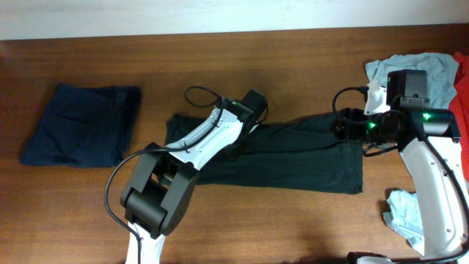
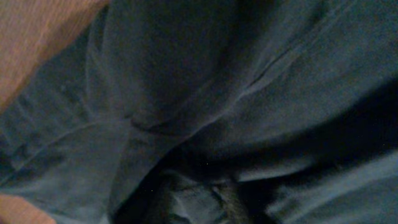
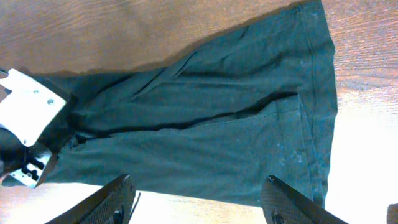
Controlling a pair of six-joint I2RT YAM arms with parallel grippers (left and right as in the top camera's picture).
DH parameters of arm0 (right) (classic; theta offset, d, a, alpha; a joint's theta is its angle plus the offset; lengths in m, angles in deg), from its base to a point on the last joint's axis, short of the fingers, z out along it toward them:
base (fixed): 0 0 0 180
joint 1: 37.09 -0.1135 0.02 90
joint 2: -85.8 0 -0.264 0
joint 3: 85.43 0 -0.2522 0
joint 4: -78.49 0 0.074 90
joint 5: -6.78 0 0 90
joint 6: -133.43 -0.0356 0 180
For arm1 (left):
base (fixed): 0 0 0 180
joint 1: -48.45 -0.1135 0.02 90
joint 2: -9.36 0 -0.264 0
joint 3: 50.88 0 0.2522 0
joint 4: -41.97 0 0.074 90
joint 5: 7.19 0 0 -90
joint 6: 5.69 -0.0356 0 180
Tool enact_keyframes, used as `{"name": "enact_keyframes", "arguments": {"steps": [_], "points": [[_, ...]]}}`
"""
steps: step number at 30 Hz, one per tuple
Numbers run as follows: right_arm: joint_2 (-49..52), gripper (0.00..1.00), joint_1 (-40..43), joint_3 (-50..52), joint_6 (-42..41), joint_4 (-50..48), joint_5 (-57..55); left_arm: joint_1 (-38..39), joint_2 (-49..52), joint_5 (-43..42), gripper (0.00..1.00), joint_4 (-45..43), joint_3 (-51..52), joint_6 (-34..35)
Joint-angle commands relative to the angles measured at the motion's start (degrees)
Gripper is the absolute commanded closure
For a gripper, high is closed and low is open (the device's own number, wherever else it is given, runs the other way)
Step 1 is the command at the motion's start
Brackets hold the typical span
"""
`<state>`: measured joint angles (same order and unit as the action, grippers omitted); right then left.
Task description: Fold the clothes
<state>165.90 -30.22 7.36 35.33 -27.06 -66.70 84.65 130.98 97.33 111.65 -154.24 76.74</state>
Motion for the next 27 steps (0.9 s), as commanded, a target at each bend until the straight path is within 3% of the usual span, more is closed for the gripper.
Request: {"name": "enact_keyframes", "arguments": {"steps": [1,3,19,27], "points": [[0.15,0.30,0.31,-0.33,0.39,0.00,-0.68,-0.15,0.31,0.96,0.92,-0.42,1.95,0.42],[0.15,0.30,0.31,-0.33,0.37,0.00,-0.70,-0.15,0.20,1.73,1.00,-0.37,1.53,0.68],[0.15,0.30,0.31,-0.33,0.37,-0.48,-0.70,-0.09,-1.40,-0.15,1.00,17.77,-11.58,0.57],[0.31,0.30,0.31,-0.33,0.37,-1.07,-0.68,-0.09,-1.42,-1.84,0.99,20.26,-15.30,0.57]]}}
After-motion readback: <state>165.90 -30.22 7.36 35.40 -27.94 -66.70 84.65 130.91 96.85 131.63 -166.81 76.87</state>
